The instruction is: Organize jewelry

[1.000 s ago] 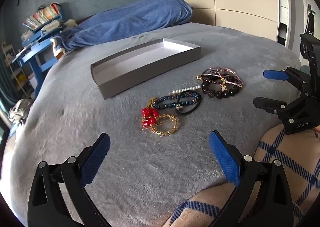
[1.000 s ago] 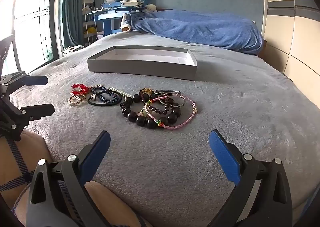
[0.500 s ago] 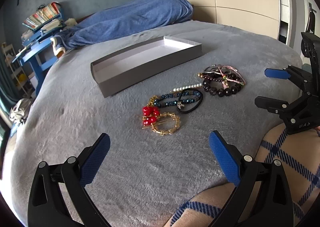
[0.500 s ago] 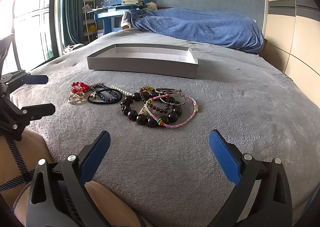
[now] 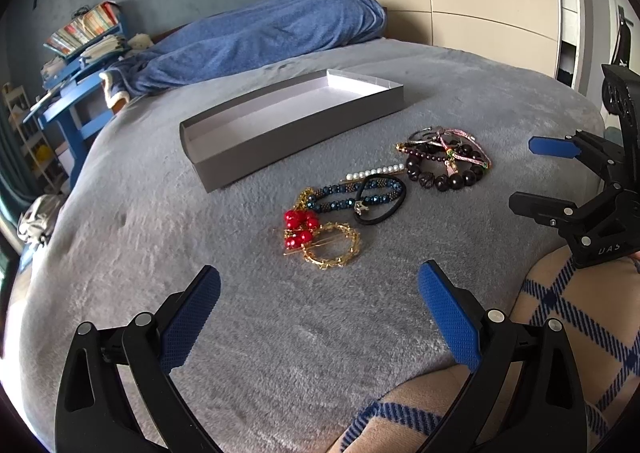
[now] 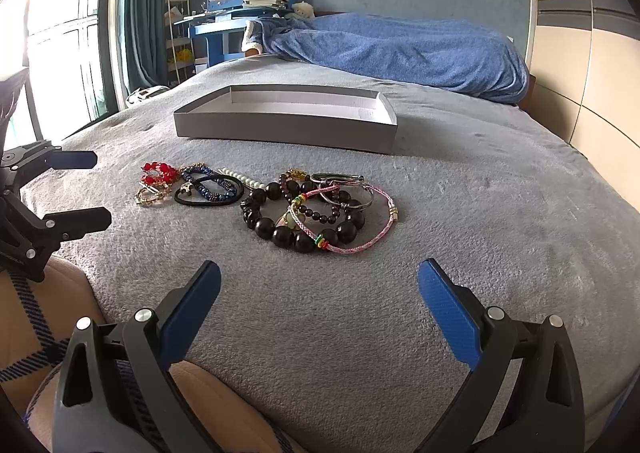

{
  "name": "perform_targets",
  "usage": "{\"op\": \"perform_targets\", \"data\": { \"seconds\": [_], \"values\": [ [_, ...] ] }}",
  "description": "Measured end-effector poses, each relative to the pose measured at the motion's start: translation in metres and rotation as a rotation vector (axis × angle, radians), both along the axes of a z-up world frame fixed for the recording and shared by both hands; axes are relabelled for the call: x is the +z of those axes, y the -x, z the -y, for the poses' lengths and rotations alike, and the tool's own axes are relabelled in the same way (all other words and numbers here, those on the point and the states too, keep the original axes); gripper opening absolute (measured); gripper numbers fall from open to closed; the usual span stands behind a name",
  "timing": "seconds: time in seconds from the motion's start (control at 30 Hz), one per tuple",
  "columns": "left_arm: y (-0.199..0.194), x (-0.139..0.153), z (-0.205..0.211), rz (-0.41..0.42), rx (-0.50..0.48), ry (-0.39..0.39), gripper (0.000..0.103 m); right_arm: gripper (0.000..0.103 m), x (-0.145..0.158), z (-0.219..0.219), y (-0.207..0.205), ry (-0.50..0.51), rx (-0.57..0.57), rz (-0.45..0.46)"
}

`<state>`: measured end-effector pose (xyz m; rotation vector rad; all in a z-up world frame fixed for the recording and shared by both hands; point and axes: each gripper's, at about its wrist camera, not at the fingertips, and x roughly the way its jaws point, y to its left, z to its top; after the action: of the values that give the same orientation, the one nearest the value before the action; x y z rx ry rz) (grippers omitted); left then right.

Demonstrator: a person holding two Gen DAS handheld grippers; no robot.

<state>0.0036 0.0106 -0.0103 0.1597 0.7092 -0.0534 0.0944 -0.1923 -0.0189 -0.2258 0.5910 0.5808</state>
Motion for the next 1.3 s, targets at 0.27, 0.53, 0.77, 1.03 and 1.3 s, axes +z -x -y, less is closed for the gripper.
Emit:
{"op": "perform_targets", "data": {
  "seconds": [0.27,0.53,0.77,1.03,1.3],
  "values": [
    [-0.004,0.0,0.008,-0.003,0.007,-0.005,0.098,0.097,-0.005,-0.004,-0.002,0.006,-0.004,-0.006],
    [-0.002,-0.002,0.007,-0.011,0.012,0.004,0.098,0.097,-0.004,-0.005,-0.006,0.018,-0.007,-0.019],
    [-0.008,-0.001,0.002,-0.026,0.024,0.013,0.098,0.097,-0.004,-0.006,-0.009,0.019,-0.013,-0.03],
    [-0.012,-0.001,0.002,-0.039,0.02,0.019,0.098,0.097,-0.004,-0.006,-0.01,0.017,-0.011,-0.037],
    [-0.013,0.0,0.003,-0.042,0.017,0.022,0.098,0.097,-0.004,-0.007,-0.013,0.011,-0.005,-0.043]
  ]
}}
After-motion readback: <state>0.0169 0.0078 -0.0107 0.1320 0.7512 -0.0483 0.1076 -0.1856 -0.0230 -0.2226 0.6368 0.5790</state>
